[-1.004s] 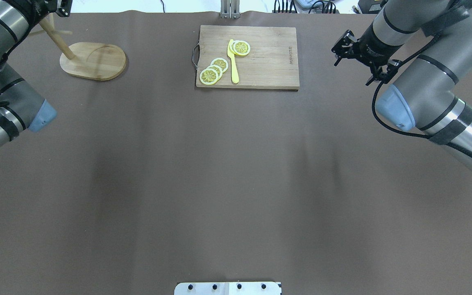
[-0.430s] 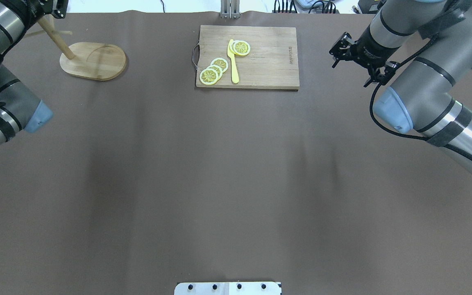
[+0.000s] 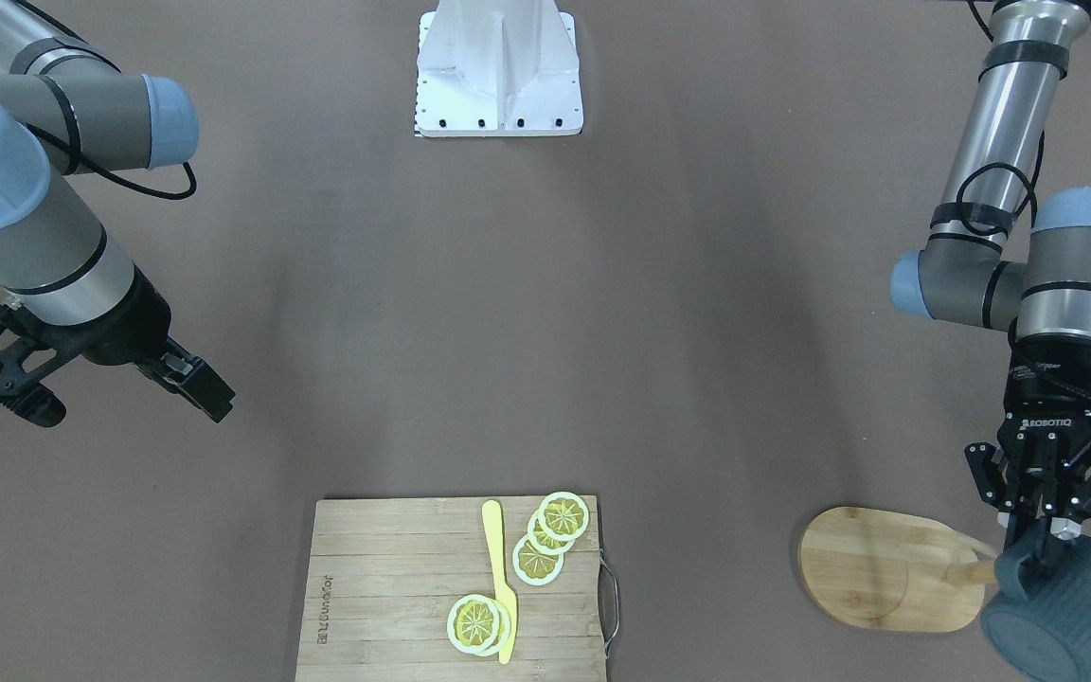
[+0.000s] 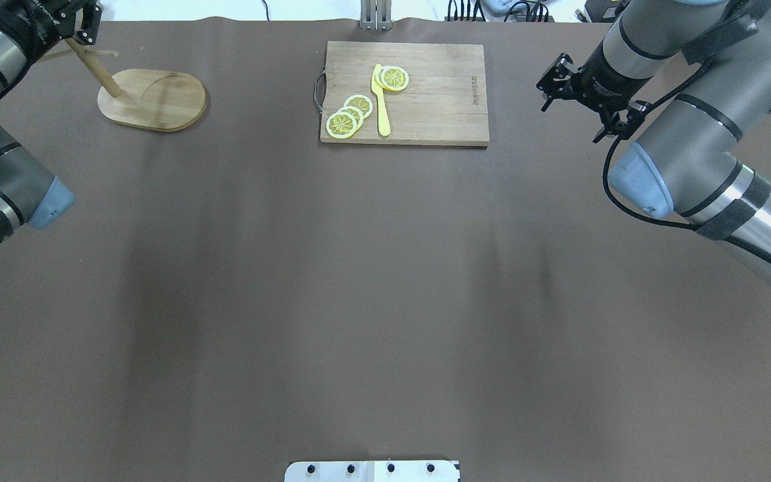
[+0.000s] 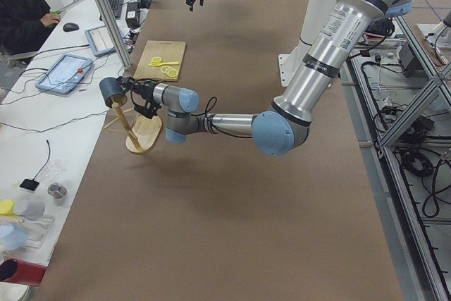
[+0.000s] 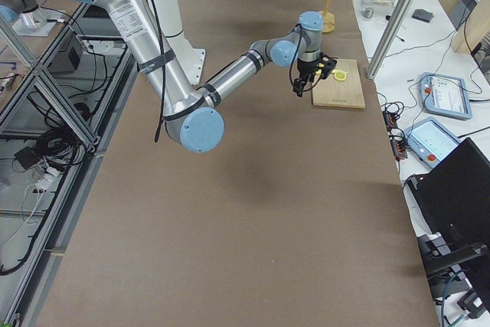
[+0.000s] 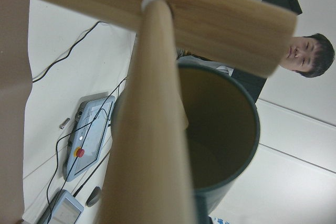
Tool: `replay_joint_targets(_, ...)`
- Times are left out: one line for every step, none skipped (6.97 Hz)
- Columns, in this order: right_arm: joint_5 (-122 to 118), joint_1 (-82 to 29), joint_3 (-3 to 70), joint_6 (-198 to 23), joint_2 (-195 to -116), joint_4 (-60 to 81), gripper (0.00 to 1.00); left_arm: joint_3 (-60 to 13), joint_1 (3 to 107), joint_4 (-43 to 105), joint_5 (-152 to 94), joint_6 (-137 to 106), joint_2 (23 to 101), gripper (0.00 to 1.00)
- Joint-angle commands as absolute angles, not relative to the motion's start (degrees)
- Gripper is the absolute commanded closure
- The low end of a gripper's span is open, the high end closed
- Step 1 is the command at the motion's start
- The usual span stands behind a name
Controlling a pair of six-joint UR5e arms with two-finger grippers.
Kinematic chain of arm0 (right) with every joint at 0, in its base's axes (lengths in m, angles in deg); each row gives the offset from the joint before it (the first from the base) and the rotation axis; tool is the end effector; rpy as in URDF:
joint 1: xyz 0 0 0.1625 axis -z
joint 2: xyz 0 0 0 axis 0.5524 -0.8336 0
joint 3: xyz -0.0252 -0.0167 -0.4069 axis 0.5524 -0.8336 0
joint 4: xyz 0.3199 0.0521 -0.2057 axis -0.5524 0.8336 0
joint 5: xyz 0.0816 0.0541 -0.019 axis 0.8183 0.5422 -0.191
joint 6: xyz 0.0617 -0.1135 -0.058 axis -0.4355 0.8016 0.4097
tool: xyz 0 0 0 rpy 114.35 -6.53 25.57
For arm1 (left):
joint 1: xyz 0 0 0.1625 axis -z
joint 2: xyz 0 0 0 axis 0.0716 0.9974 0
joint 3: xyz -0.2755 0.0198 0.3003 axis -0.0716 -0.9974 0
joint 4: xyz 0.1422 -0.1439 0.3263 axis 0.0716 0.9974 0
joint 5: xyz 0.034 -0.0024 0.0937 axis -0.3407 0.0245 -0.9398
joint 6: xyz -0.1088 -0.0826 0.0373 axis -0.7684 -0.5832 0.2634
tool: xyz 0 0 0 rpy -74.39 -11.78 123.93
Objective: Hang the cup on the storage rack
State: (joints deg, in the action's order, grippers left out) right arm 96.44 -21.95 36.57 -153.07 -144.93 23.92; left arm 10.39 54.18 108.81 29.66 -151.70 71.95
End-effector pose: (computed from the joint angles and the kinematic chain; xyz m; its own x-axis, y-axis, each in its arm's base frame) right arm -0.3187 -0.5694 0.3348 0.5211 0.5557 0.6477 -0.4649 0.8213 -0.3306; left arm 0.2226 -0.6601 0.4166 -0.8557 -0.2525 -0.4516 0.3684 0.3155 -0.8745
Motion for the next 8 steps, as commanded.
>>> replay_joint_targets(96.4,-21.8,36.6,-153.1,-144.9,23.9,0.00,10.4,53.8,109.1,29.6,-153.2,71.4,1.00)
replay_joint_targets(96.4,-21.8,36.6,-153.1,-145.0,23.9,0.00,10.4,53.7,109.1,29.6,-153.3,71.4,1.00)
replay_joint_targets(96.4,-21.9,36.6,-153.0,-144.9,23.9,0.00,10.4,53.7,109.1,29.7,-153.4,71.4,1.00)
replay_joint_targets(96.4,-21.9,36.6,-153.0,-144.9,23.9,0.00,10.4,53.7,109.1,29.7,-154.7,71.4,1.00)
replay_joint_targets(96.4,-21.8,36.6,-153.0,-144.9,23.9,0.00,10.4,53.7,109.3,29.8,-155.6,70.7,1.00)
replay_joint_targets(96.4,-21.8,36.6,-153.0,-144.9,23.9,0.00,10.4,53.7,110.0,29.7,-155.8,70.1,1.00)
replay_joint_targets(96.4,-21.8,36.6,-153.0,-144.9,23.9,0.00,10.4,53.7,110.1,29.8,-156.3,70.0,1.00)
replay_joint_targets(96.4,-21.8,36.6,-153.0,-144.9,23.9,0.00,10.4,53.7,110.1,29.7,-156.7,70.0,1.00)
